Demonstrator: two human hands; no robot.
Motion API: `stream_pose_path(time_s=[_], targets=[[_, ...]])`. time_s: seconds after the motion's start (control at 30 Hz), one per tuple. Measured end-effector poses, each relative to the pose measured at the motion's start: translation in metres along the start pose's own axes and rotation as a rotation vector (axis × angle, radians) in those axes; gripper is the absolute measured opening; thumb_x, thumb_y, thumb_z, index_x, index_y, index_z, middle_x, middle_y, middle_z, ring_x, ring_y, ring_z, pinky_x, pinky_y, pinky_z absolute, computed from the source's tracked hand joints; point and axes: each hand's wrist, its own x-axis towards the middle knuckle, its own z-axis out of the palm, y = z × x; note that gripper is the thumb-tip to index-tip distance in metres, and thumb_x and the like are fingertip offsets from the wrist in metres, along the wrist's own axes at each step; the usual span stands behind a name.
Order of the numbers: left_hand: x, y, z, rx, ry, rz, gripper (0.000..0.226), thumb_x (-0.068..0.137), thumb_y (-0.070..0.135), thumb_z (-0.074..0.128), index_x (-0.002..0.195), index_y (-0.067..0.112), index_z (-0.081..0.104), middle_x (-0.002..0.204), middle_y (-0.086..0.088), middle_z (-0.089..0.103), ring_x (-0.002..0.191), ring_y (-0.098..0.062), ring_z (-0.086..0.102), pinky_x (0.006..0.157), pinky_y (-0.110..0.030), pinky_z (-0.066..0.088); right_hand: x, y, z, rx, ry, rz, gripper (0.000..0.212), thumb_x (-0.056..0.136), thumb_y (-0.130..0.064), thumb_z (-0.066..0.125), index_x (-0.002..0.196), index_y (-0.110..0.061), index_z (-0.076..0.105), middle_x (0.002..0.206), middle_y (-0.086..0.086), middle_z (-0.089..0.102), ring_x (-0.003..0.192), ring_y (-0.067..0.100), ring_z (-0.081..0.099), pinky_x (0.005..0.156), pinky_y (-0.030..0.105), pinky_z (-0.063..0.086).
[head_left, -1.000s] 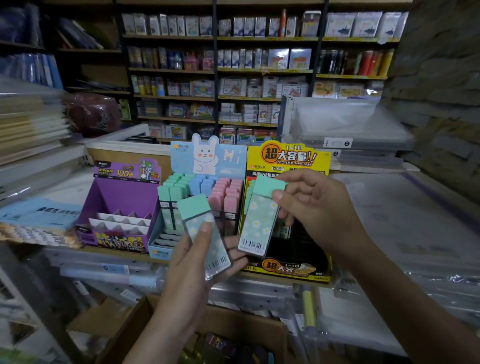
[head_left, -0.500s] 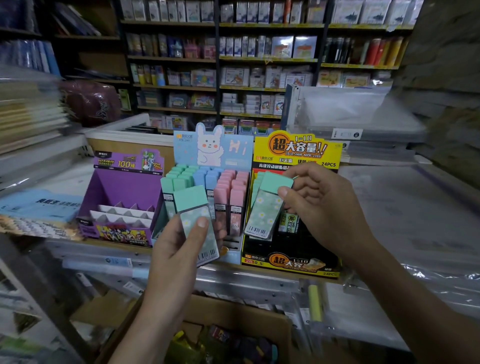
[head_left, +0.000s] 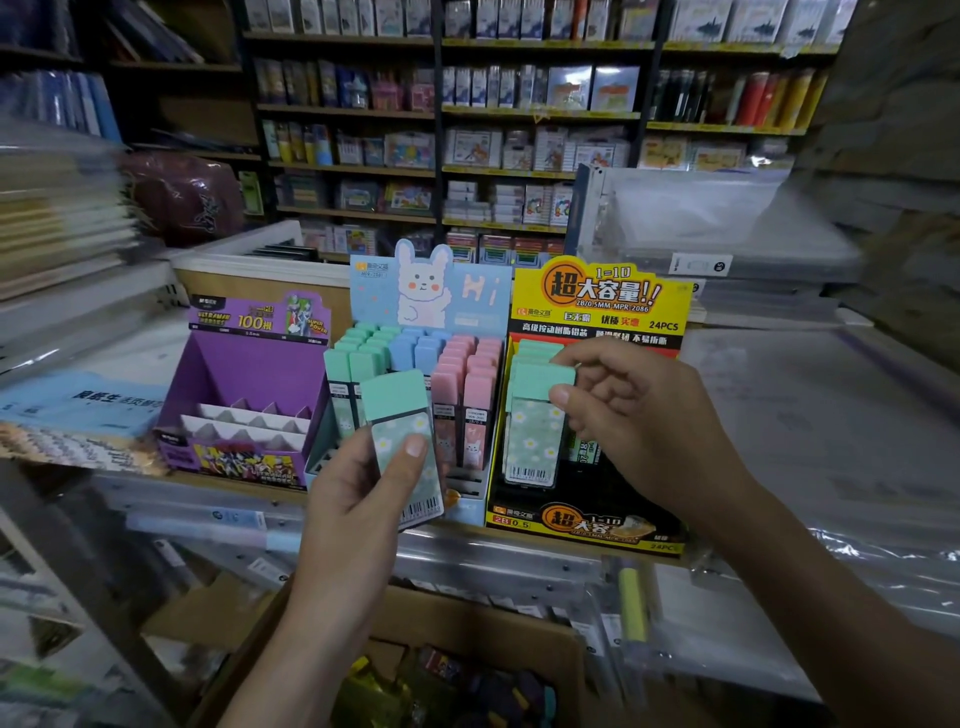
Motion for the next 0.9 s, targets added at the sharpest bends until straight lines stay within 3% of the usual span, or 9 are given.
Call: stream_pose_path(time_s=[0.17, 0.37, 0.7, 0.9], targets=[[-0.001, 0.003, 0.001, 0.008, 0.003, 0.001, 0.025, 0.095, 0.035, 0.061, 0.116, 0.031, 0.074, 0.115, 0.002, 0.076, 0.109, -0.020, 0.071, 0.089, -0.040, 0.058, -0.001, 0.003, 0.001, 0.023, -0.002, -0.017, 0.022, 0.088, -0.012, 0.074, 0.105, -0.024, 0.067, 0.073, -0.003, 0.066, 0.059, 0.013, 0.071, 0.058, 0.041, 0.061], [-0.003, 0.008, 0.005, 0.004, 0.008, -0.003, 0.025, 0.090, 0.038, 0.063, 0.111, 0.035, 0.076, 0.110, 0.006, 0.077, 0.101, -0.010, 0.072, 0.078, -0.020, 0.057, -0.001, 0.002, -0.001, 0.017, -0.029, -0.045, 0.022, 0.090, -0.011, 0.072, 0.102, -0.027, 0.063, 0.073, -0.002, 0.065, 0.060, 0.013, 0.071, 0.057, 0.035, 0.061], [-0.006, 0.013, 0.007, -0.009, 0.001, -0.007, 0.025, 0.090, 0.034, 0.063, 0.112, 0.036, 0.076, 0.112, 0.004, 0.077, 0.106, -0.016, 0.072, 0.084, -0.026, 0.060, -0.003, 0.001, 0.003, -0.069, 0.007, -0.102, 0.020, 0.089, -0.011, 0.073, 0.105, -0.021, 0.066, 0.073, -0.006, 0.065, 0.064, 0.011, 0.070, 0.060, 0.041, 0.059], [-0.005, 0.012, 0.008, -0.003, 0.005, -0.027, 0.025, 0.090, 0.035, 0.063, 0.111, 0.034, 0.076, 0.111, 0.003, 0.078, 0.105, -0.016, 0.072, 0.083, -0.030, 0.059, -0.002, 0.002, 0.002, -0.049, 0.051, -0.095, 0.020, 0.089, -0.011, 0.073, 0.103, -0.022, 0.065, 0.072, -0.007, 0.063, 0.064, 0.009, 0.070, 0.060, 0.037, 0.058]])
